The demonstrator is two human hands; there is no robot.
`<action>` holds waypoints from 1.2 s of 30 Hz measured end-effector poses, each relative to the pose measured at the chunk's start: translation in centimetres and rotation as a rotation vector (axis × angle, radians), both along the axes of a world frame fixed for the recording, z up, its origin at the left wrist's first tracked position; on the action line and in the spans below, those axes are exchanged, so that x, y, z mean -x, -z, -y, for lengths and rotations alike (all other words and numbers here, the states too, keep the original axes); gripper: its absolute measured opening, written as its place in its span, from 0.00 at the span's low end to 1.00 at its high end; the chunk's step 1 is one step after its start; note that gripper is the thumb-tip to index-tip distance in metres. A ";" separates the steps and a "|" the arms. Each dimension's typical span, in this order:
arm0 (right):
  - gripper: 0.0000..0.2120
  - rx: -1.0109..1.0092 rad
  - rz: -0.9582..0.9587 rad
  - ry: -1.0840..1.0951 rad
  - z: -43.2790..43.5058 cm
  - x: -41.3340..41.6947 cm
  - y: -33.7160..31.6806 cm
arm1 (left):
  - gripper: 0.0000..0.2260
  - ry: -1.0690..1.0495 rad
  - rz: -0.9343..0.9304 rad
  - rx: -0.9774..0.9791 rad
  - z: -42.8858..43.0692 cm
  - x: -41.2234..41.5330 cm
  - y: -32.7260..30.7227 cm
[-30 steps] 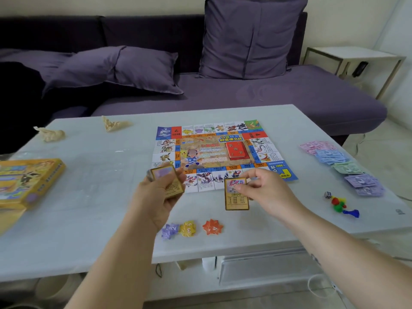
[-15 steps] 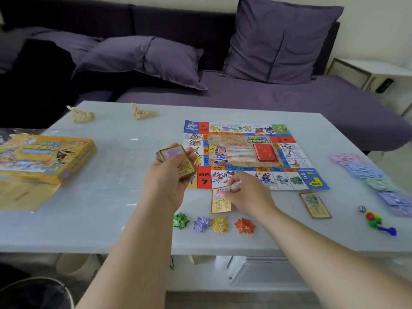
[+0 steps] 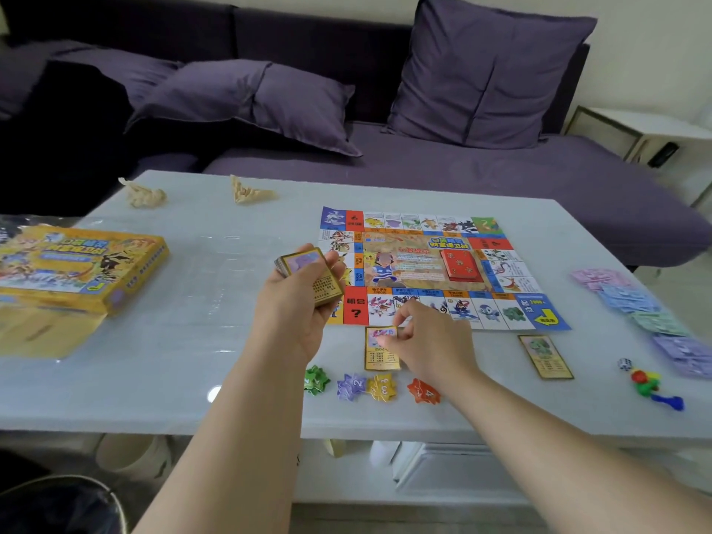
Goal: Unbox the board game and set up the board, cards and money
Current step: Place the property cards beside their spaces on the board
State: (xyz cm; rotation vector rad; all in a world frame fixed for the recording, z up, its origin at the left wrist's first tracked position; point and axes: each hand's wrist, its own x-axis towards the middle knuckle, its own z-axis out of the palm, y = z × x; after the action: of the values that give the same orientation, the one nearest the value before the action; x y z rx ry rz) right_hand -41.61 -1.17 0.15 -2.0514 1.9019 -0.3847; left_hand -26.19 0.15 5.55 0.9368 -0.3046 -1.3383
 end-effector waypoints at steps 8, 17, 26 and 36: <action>0.08 0.065 -0.048 -0.023 -0.2 0.0 -0.6 | 0.09 0.010 0.005 -0.012 0.0 0.4 -0.1; 0.20 0.086 -0.330 -0.458 -1.5 2.1 -0.6 | 0.08 0.015 0.009 -0.010 -0.1 0.4 -0.3; 0.19 0.131 -0.346 -0.473 -1.6 1.7 -0.6 | 0.08 0.018 0.001 -0.014 -0.3 0.6 -0.3; 0.09 0.405 0.151 -0.285 -0.8 4.1 -2.4 | 0.06 0.260 -0.042 -0.097 -0.3 1.1 0.1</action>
State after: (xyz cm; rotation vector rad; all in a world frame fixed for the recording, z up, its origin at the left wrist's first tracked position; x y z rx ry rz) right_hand -45.70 -0.40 2.52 -2.4215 1.5062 -0.8818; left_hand -27.28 0.43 5.47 0.9725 -0.3397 -1.6213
